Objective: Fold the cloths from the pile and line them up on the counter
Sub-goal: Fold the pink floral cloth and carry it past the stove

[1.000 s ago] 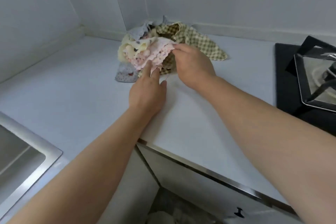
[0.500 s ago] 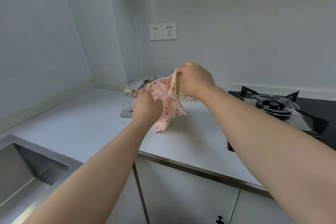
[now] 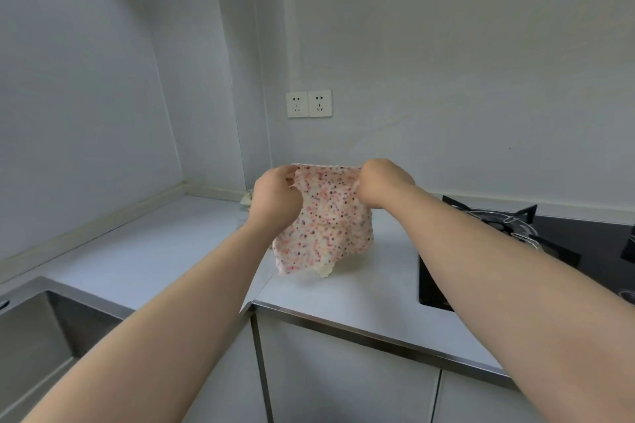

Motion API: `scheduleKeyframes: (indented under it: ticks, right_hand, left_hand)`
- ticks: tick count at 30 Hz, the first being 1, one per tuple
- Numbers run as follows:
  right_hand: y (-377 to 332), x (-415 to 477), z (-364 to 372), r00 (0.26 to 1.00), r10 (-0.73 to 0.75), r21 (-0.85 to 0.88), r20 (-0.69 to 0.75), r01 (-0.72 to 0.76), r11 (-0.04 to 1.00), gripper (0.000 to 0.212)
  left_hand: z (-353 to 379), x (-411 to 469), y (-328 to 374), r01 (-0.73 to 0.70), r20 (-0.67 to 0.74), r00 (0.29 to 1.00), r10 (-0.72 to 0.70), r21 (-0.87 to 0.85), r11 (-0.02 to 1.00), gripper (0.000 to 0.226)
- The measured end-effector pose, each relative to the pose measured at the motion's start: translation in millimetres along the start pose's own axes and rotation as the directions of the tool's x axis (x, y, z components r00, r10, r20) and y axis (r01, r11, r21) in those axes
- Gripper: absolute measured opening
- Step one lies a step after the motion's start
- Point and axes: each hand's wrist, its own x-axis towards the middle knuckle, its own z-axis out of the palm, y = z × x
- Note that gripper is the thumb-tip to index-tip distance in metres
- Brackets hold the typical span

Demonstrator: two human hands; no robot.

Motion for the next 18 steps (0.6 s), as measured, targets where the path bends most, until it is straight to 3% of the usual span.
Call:
scheduleKeyframes:
  ticks: [5, 7, 9, 10, 12, 14, 18]
  right_hand:
    - [8, 3, 11, 0.998, 0.018, -0.012, -0.064, -0.019, 1.0, 0.023]
    - [12, 7, 25, 0.999, 0.01, 0.092, -0.033, -0.007, 0.996, 0.06]
    - [13, 10, 35, 0.998, -0.044, 0.381, 0.044, 0.024, 0.924, 0.086]
    - [13, 10, 38, 0.991, -0.101, 0.54, 0.093, 0.035, 0.841, 0.087]
    - [16, 10, 43, 0.953, -0.221, 0.745, 0.21, -0.009, 0.667, 0.068]
    - [18, 11, 45, 0.914, -0.305, 0.805, 0.266, -0.037, 0.592, 0.05]
    - [15, 14, 48, 0.848, -0.42, 0.893, 0.323, -0.127, 0.431, 0.046]
  left_hand:
    - [1, 5, -2, -0.051, -0.064, 0.997, 0.045, -0.093, 0.994, 0.034]
    - [2, 6, 1, -0.058, -0.05, 0.997, 0.051, -0.15, 0.987, 0.03]
    - [2, 9, 3, -0.062, -0.051, 0.997, 0.052, -0.207, 0.976, 0.029]
    - [1, 10, 4, -0.065, -0.059, 0.997, 0.053, -0.222, 0.973, 0.029]
    - [0, 13, 2, -0.079, -0.078, 0.995, 0.063, -0.217, 0.973, 0.029]
    - [-2, 16, -1, -0.084, -0.079, 0.995, 0.068, -0.215, 0.973, 0.028]
    - [-7, 17, -7, -0.057, -0.034, 0.998, 0.051, -0.224, 0.973, 0.022]
